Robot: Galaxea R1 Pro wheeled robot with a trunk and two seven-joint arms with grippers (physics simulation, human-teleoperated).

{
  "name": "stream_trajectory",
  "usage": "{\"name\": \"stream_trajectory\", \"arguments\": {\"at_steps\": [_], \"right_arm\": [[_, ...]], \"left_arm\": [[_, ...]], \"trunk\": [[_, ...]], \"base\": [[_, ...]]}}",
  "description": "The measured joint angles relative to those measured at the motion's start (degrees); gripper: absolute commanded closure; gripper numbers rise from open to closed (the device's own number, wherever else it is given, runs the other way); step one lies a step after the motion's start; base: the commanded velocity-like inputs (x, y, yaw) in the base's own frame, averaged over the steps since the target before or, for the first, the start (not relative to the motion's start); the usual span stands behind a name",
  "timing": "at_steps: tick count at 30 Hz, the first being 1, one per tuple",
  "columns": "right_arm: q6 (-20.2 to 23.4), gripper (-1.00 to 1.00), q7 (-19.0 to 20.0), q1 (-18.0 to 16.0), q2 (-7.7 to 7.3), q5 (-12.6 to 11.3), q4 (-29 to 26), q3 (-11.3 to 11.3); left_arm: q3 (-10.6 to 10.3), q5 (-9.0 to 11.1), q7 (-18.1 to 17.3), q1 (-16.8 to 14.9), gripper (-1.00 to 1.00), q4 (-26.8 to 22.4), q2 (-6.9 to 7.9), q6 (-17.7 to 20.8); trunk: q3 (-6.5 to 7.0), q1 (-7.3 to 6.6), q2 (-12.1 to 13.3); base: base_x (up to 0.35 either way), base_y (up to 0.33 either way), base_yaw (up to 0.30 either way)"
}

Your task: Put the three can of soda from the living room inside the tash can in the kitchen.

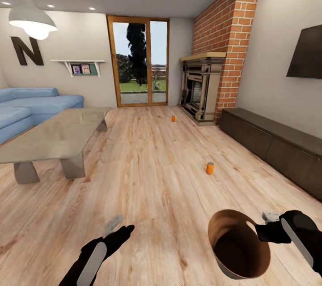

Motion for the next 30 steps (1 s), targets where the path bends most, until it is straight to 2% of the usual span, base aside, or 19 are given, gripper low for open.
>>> {"name": "stream_trajectory", "arguments": {"at_steps": [2, 4, 7, 11, 15, 20, 30], "right_arm": [[0.0, 1.0, 0.0, 0.0, 0.0, 0.1, 0.0, 0.0], [-0.1, 1.0, -0.1, 0.0, -0.07, 0.8, 0.3, -0.1], [-0.1, 1.0, -0.1, 0.0, -0.11, 1.4, 0.3, -0.1], [0.0, 1.0, 0.0, 0.0, -0.16, 0.4, 0.2, -0.1], [-0.1, 1.0, -0.1, 0.0, -0.18, 1.2, 0.2, -0.1], [0.0, 1.0, 0.0, 0.0, -0.16, 0.6, 0.2, -0.1], [-0.1, 1.0, 0.0, 0.0, -0.18, 0.9, 0.1, -0.1]], "left_arm": [[0.0, -0.3, 0.0, 0.0, -1.0, 0.0, -0.02, 0.0], [0.0, -2.0, 0.1, 0.0, -1.0, 0.0, -0.13, 0.1], [0.0, -2.7, 0.1, 0.0, -1.0, 0.0, -0.16, 0.2], [0.0, -2.9, 0.0, 0.0, -1.0, 0.1, -0.17, 0.2], [0.0, -2.9, 0.0, 0.0, -1.0, 0.1, -0.17, 0.2], [0.0, -3.0, 0.0, 0.0, -1.0, 0.2, -0.18, 0.2], [0.0, -3.0, 0.0, -0.1, -1.0, 0.3, -0.25, 0.2]], "trunk": [[0.0, 0.0, 0.0], [0.0, 0.0, 0.0], [0.0, 0.0, 0.0], [0.0, 0.0, 0.0], [0.0, 0.0, 0.0], [0.0, 0.0, 0.0], [0.0, 0.0, 0.0]], "base": [[0.0, -0.259, -0.294], [0.0, -0.291, -0.294], [0.0, -0.298, -0.294], [0.0, -0.301, -0.294], [0.0, -0.302, -0.294], [0.0, -0.302, -0.294], [0.0, -0.302, -0.282]]}}
